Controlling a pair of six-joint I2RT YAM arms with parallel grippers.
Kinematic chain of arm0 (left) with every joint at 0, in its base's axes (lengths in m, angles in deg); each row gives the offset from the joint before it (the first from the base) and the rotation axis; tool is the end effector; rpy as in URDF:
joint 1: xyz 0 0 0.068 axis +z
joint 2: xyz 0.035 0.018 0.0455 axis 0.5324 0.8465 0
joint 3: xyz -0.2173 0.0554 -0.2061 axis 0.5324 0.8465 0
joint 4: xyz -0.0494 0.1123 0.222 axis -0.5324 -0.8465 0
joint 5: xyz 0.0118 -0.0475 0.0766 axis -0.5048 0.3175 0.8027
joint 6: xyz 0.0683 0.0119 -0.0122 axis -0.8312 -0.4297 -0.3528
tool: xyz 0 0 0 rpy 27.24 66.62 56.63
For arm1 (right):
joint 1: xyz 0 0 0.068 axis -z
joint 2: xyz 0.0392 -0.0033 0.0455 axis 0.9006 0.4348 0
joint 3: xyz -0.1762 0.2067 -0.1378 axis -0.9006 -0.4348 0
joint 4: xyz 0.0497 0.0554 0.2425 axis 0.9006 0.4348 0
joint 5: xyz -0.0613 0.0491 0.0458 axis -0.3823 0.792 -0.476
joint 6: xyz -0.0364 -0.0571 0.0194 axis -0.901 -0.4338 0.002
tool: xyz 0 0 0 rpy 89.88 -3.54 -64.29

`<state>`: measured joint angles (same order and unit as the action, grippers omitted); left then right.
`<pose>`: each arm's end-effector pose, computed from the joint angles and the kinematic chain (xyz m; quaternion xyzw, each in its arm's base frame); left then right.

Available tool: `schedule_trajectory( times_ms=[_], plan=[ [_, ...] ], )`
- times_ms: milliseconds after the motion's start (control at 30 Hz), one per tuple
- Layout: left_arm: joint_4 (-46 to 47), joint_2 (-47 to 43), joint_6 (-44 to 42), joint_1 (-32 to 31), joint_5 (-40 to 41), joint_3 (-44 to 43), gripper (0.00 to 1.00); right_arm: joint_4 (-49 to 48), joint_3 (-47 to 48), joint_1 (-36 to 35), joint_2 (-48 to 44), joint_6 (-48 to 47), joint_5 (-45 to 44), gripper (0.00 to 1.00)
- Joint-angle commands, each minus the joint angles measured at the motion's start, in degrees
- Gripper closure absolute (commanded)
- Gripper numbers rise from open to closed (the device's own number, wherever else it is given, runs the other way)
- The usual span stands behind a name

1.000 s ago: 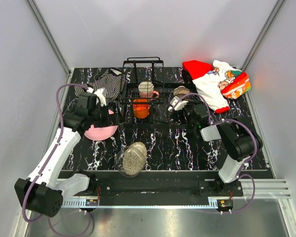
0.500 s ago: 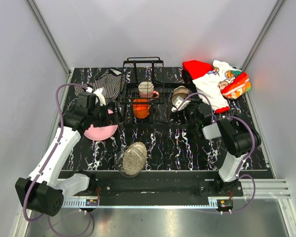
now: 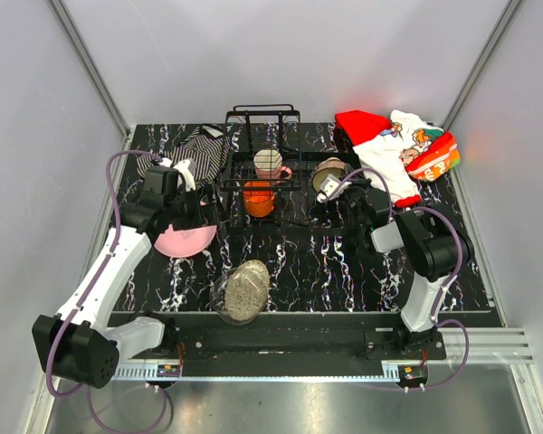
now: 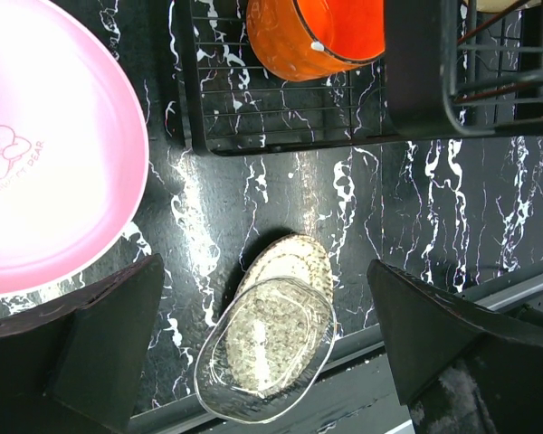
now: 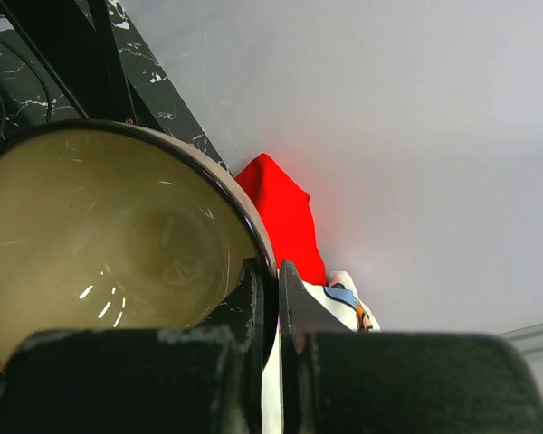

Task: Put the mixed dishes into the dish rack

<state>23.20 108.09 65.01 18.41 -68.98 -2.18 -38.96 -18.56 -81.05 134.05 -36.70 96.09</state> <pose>0.2116 -0.0675 0.3239 -0.0238 0.9203 -0.2333 0.3130 0.3535 0.1134 0.2068 -0.4583 0.4986 -0.2458 0.6935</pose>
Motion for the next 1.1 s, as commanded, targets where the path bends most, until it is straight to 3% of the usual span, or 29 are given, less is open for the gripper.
schedule_trajectory(
  times_ms=[0, 500, 1067],
  plan=[
    [3.46, 0.33, -0.31, 0.49, -1.63, -1.84, 0.01, -13.72, -0.41, 0.56, 0.86, 1.90, 1.16, 1.00],
    [4.34, -0.46, 0.48, 0.75, -2.24, -0.17, 0.01, -13.81, -5.16, 0.56, -1.42, 4.98, 1.34, 1.00],
    [4.78, -1.08, 1.01, 0.75, -2.77, 0.62, 0.01, -13.81, -11.13, 0.56, -4.85, 8.14, 1.60, 0.92]
  ],
)
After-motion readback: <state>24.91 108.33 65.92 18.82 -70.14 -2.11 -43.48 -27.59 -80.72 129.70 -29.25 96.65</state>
